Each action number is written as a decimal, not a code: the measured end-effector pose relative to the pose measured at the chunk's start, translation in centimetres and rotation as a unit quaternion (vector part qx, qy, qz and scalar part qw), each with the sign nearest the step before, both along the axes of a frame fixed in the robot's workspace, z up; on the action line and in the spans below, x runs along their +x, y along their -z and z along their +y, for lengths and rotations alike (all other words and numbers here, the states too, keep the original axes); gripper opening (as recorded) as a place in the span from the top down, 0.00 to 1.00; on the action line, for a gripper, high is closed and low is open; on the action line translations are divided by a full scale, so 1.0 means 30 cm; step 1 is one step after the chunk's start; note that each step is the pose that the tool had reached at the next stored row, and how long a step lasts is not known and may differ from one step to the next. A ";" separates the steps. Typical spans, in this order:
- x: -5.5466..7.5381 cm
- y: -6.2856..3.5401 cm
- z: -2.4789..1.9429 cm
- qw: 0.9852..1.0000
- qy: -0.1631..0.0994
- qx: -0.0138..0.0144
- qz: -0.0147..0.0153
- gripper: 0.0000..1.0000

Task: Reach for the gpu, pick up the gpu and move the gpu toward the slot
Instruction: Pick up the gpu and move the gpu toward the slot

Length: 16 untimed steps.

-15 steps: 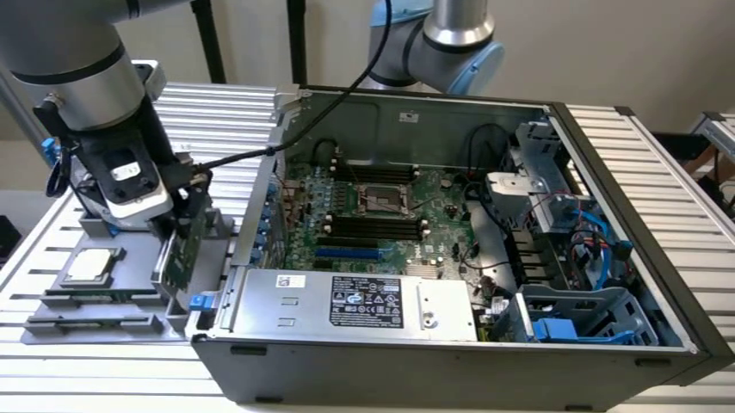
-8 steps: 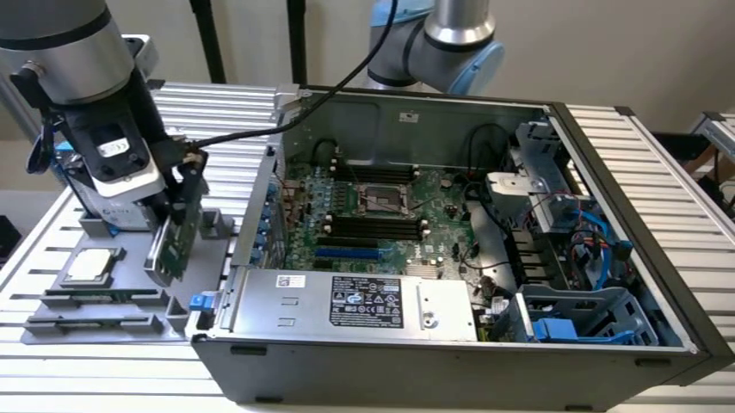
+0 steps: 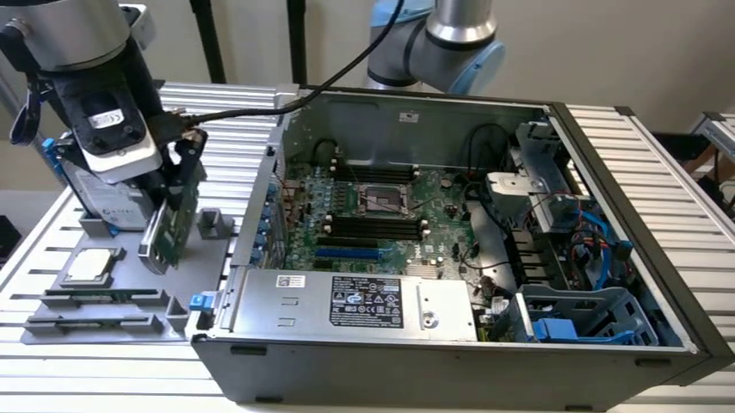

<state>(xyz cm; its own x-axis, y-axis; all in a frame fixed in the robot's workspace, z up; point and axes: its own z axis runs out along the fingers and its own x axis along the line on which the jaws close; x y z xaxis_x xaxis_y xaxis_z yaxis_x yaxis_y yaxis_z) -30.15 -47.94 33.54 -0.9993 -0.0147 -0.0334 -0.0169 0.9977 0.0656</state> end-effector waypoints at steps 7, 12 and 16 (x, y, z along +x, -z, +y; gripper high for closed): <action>0.041 -0.087 -0.004 1.000 0.000 0.001 0.011 0.74; 0.082 -0.157 -0.006 1.000 -0.001 0.002 0.018 0.74; 0.116 -0.211 -0.008 1.000 -0.001 0.002 0.024 0.74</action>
<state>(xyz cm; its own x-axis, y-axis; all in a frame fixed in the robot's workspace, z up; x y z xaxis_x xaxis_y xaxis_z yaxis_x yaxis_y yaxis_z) -26.68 -48.18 39.88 -0.9997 -0.0164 0.0153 -0.0153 0.9974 0.0698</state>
